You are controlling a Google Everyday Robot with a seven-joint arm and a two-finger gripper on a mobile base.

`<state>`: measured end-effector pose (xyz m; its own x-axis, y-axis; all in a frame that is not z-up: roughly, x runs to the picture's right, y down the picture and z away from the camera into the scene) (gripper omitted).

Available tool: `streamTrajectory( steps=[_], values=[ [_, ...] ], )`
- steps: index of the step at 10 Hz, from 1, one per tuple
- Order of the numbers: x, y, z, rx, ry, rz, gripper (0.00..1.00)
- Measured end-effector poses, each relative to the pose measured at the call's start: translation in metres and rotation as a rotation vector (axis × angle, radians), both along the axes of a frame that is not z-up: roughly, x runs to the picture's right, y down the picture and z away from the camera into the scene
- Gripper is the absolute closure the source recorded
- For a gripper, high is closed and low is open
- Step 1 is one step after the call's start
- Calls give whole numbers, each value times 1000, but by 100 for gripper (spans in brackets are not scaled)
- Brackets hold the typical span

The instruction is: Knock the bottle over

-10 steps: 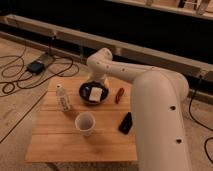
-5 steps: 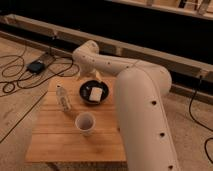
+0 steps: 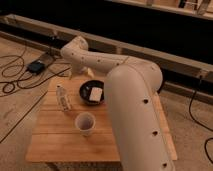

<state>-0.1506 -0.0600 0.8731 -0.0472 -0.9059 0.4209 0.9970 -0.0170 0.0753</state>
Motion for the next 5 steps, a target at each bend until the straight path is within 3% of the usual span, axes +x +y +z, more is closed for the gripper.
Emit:
streamTrajectory(
  steps=[5],
  values=[
    [-31,12,-15,-12,-77,-36,20]
  ],
)
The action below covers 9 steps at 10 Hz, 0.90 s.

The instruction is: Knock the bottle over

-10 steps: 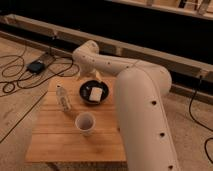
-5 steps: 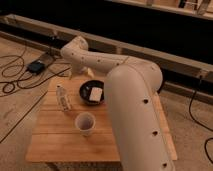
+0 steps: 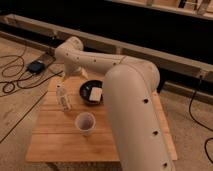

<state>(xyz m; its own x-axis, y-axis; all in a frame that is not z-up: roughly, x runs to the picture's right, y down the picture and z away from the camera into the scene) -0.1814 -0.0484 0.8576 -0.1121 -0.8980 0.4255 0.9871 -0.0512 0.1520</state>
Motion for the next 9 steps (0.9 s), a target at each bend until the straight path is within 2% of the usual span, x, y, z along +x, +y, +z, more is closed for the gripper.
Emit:
streamTrajectory(
  steps=[3,6,8,9],
  values=[
    [-11,12,-11,-20,-46,-24,20],
    [-9,19,-21,-34,-74,-48,20],
    [4,21,-27,-37,-74,-58,20],
    [20,24,-34,-42,-71,-50,20]
  ],
)
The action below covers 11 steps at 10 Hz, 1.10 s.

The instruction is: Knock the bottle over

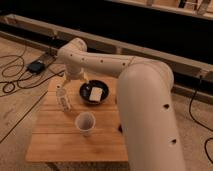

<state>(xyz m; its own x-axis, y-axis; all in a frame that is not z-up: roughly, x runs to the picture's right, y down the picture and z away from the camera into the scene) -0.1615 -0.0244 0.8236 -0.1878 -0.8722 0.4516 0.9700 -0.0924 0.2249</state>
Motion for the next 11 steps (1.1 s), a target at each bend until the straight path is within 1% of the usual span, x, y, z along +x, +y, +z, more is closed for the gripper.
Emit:
streamTrajectory(
  steps=[3,6,9,11],
  values=[
    [19,10,-13,-15,-14,25,20],
    [33,14,-16,-14,-8,42,20],
    [43,1,-5,37,27,44,20],
    [38,-8,3,69,27,44,20]
  ],
)
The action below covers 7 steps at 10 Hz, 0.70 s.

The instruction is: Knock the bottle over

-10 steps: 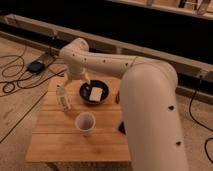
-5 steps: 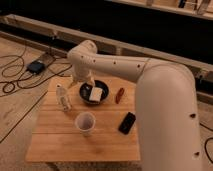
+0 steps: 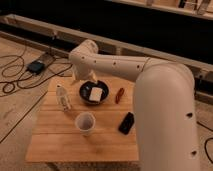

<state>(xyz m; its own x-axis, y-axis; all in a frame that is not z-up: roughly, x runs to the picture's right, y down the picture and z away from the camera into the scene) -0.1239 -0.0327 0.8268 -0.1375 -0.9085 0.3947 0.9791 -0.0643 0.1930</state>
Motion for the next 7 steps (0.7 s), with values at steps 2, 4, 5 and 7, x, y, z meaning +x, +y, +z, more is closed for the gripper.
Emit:
streamTrajectory(
  steps=[2,4,5,7],
  values=[
    [-15,-7,5,19,-20,3,20],
    [-36,-14,9,39,-52,9,20],
    [-44,-15,10,42,-64,5,20],
    [-59,-18,9,49,-94,-13,20]
  ],
)
